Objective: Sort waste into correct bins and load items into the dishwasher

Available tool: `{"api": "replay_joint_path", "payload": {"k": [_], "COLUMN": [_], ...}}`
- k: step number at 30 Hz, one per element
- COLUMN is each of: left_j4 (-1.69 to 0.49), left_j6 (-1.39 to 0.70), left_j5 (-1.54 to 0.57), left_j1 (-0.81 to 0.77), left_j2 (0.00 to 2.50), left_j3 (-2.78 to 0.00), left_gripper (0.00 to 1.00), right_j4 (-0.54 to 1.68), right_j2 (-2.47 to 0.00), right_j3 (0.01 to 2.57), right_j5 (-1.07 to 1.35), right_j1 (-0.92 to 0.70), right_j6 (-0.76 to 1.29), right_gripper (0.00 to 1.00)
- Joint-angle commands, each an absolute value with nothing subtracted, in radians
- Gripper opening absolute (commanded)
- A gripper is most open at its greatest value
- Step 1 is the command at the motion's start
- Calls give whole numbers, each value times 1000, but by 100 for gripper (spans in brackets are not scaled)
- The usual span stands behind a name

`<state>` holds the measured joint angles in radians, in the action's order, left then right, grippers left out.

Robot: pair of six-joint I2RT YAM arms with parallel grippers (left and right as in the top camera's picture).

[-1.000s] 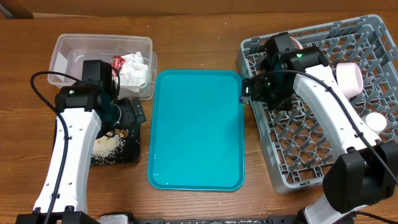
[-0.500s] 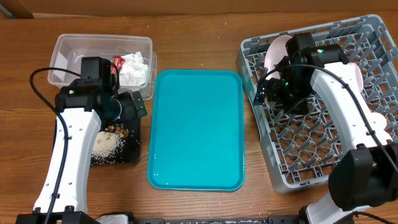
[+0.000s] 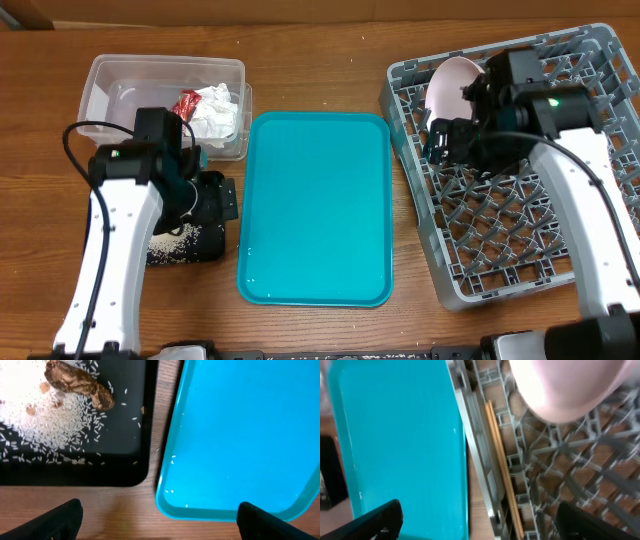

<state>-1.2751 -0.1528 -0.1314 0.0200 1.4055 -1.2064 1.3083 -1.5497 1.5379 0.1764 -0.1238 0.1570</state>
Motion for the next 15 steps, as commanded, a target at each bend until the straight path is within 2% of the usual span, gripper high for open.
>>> {"api": "replay_joint_path", "payload": {"k": [1,15], "left_j4": [-1240,-1146], "left_j6": [-117,-82], "left_j5": [-134,-157], "left_j1": [-8,-69], "left_j2": [1299,908], "left_j3": [-1122,-1065], "left_gripper": [100,100], "right_j4": [1258,955], "right_j2": [-1433,-882], "right_j3": [1476,1033], "right_j5": [157,86], "right_j1": [-117,-117], "right_j6": [149,156], "right_gripper": [100,100]}}
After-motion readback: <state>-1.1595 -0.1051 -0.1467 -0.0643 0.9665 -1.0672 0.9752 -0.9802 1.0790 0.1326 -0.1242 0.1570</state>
